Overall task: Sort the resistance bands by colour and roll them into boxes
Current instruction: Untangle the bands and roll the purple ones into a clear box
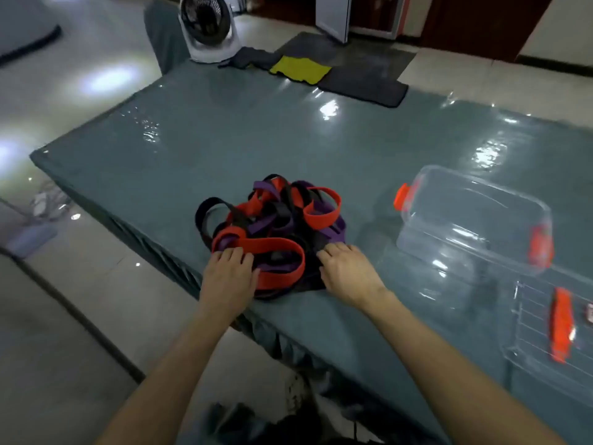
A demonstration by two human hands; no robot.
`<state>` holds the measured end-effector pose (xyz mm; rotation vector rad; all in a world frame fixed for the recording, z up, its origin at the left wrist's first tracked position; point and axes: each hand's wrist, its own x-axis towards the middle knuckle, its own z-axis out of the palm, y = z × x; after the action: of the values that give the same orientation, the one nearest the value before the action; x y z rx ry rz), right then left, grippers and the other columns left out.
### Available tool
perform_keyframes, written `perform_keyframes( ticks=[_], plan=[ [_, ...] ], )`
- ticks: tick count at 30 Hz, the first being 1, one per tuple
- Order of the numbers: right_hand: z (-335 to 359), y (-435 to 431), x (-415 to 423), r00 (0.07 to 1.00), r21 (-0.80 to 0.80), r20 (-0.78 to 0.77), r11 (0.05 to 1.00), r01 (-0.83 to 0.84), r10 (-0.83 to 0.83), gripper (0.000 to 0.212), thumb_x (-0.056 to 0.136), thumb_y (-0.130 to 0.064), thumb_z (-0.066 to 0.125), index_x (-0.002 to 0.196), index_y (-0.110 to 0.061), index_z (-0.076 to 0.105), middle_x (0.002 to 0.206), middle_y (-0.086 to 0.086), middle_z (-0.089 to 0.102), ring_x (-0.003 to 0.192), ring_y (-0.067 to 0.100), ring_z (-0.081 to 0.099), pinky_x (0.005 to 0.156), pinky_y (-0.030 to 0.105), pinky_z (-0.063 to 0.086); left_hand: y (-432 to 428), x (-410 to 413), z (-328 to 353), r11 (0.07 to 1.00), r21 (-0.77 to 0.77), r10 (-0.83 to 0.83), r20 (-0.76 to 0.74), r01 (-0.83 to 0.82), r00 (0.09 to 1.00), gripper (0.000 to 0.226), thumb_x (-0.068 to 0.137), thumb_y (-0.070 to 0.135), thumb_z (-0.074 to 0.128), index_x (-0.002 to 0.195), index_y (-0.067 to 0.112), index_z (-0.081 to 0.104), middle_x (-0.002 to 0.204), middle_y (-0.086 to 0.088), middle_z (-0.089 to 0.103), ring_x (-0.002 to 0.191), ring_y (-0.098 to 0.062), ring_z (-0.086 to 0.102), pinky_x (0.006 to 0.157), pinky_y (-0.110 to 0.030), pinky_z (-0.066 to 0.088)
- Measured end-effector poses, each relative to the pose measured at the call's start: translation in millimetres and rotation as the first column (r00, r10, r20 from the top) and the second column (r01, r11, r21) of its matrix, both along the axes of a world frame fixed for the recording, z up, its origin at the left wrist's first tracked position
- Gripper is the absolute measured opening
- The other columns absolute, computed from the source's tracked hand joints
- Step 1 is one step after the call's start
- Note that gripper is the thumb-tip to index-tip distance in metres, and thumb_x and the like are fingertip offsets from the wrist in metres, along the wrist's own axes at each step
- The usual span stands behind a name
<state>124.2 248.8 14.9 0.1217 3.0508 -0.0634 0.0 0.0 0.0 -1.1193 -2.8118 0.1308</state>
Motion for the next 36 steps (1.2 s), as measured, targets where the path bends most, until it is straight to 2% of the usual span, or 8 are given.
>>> perform_keyframes(
  ticks=[5, 8, 12, 16, 20, 28, 31, 36],
  plan=[
    [3.1, -10.9, -51.3, 0.998, -0.027, -0.006, 0.998, 0.065, -0.065, 0.031, 0.104, -0.031, 0.052, 0.129, -0.015, 0.064, 0.128, 0.007, 0.065, 0.124, 0.031, 0.06, 0.105, 0.044, 0.046, -10.8, -38.6, -8.0, 0.988, 0.061, 0.132, 0.113, -0.14, 0.985, 0.08, 0.101, 0.054, 0.062, 0.167, 0.017, 0.036, 0.172, -0.022, 0.032, 0.159, -0.044, 0.032, 0.124, -0.059, 0.037],
    [2.5, -12.0, -73.6, 0.994, -0.121, -0.038, 0.988, 0.096, -0.102, 0.044, 0.106, -0.042, 0.055, 0.141, -0.015, 0.061, 0.135, 0.005, 0.064, 0.129, 0.029, 0.058, 0.107, 0.044, 0.048, -14.7, -45.8, -15.8, 0.923, 0.15, 0.277, 0.378, -0.354, 0.883, 0.1, 0.102, 0.056, 0.065, 0.174, 0.015, 0.009, 0.169, -0.021, 0.036, 0.145, -0.044, 0.051, 0.108, -0.056, 0.055],
    [-8.3, -20.9, -91.5, 0.994, -0.267, 0.071, 0.959, 0.098, -0.082, 0.071, 0.101, -0.06, 0.061, 0.156, -0.016, 0.05, 0.142, 0.006, 0.063, 0.132, 0.031, 0.059, 0.105, 0.046, 0.053, -29.3, -55.6, -20.1, 0.808, 0.266, 0.288, 0.601, -0.526, 0.746, 0.086, 0.096, 0.053, 0.076, 0.164, 0.016, 0.039, 0.152, -0.009, 0.056, 0.135, -0.029, 0.058, 0.108, -0.041, 0.055],
    [-27.6, -16.6, -90.9, 0.986, -0.324, 0.141, 0.937, 0.129, -0.087, 0.027, 0.107, -0.032, 0.058, 0.127, -0.017, 0.066, 0.118, 0.007, 0.069, 0.111, 0.035, 0.068, 0.087, 0.047, 0.056, -37.8, -72.0, -2.6, 0.596, 0.26, 0.197, 0.87, -0.76, 0.452, 0.047, 0.104, 0.043, 0.069, 0.147, 0.023, 0.063, 0.135, 0.004, 0.068, 0.127, -0.02, 0.065, 0.097, -0.025, 0.047],
    [-26.7, 4.3, -90.8, 0.979, -0.387, 0.026, 0.901, 0.195, -0.201, 0.016, 0.102, -0.026, 0.06, 0.104, -0.016, 0.073, 0.102, 0.005, 0.069, 0.093, 0.035, 0.07, 0.079, 0.048, 0.057, -31.8, -81.2, 9.3, 0.796, 0.083, 0.264, 0.843, -0.6, 0.468, 0.045, 0.099, 0.025, 0.078, 0.141, 0.022, 0.061, 0.121, -0.002, 0.07, 0.112, -0.025, 0.071, 0.1, -0.043, 0.057],
    [-8.3, 44.1, -106.1, 0.928, -0.591, -0.019, 0.753, 0.29, -0.372, 0.044, 0.09, -0.046, 0.084, 0.121, -0.016, 0.077, 0.119, 0.004, 0.075, 0.104, 0.026, 0.072, 0.09, 0.037, 0.057, 3.3, -95.5, 31.8, 0.839, 0.023, 0.349, 0.743, -0.543, 0.571, 0.024, 0.099, 0.032, 0.075, 0.115, 0.02, 0.062, 0.11, -0.004, 0.072, 0.085, -0.022, 0.075, 0.077, -0.038, 0.066],
    [-13.7, 40.7, -95.2, 0.95, -0.599, -0.02, 0.764, 0.239, -0.313, 0.06, 0.097, -0.055, 0.074, 0.141, -0.015, 0.066, 0.134, 0.004, 0.069, 0.111, 0.025, 0.071, 0.096, 0.04, 0.058, 11.4, -96.5, 43.1, 0.752, 0.11, 0.268, 0.85, -0.649, 0.454, 0.043, 0.092, 0.041, 0.087, 0.11, 0.014, 0.059, 0.104, -0.009, 0.073, 0.07, -0.023, 0.08, 0.057, -0.034, 0.064],
    [-12.6, 18.1, -70.9, 0.948, -0.667, -0.162, 0.738, 0.1, -0.274, 0.074, 0.1, -0.075, 0.053, 0.153, -0.025, 0.054, 0.149, -0.006, 0.062, 0.137, 0.015, 0.06, 0.112, 0.038, 0.051, 51.5, -110.4, 72.1, 0.669, 0.302, -0.086, 0.939, -0.68, 0.332, 0.034, 0.103, 0.007, 0.073, 0.135, 0.0, 0.063, 0.111, -0.017, 0.081, 0.096, -0.026, 0.082, 0.088, -0.042, 0.068]
  ],
)
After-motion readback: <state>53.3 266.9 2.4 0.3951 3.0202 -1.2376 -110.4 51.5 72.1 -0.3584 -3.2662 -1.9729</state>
